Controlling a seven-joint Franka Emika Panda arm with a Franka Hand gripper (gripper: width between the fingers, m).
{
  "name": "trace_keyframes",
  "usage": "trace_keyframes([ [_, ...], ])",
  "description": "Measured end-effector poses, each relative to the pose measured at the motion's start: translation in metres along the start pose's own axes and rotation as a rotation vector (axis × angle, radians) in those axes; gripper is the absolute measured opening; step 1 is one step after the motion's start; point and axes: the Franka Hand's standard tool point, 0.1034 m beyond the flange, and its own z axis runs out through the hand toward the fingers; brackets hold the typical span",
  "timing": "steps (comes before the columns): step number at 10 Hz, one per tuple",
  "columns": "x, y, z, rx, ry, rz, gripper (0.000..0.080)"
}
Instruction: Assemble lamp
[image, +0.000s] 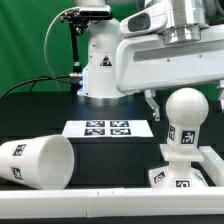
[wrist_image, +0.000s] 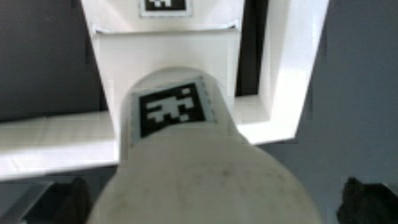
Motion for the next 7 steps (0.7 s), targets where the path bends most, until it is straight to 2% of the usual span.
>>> trace_keyframes([
  [1,0.0,0.006,0.001,0.0,-0.041,0.001,0.0698],
  [2,-0.006,0.01,0.001,0.008,-0.138,0.005,0.0698],
  [5,-0.005,0.011,-0.013,0.023,-0.327,0.007,0.0698],
  [7,-0.002,0.011,-0.011,0.015,-0.301,0.035,0.0669],
])
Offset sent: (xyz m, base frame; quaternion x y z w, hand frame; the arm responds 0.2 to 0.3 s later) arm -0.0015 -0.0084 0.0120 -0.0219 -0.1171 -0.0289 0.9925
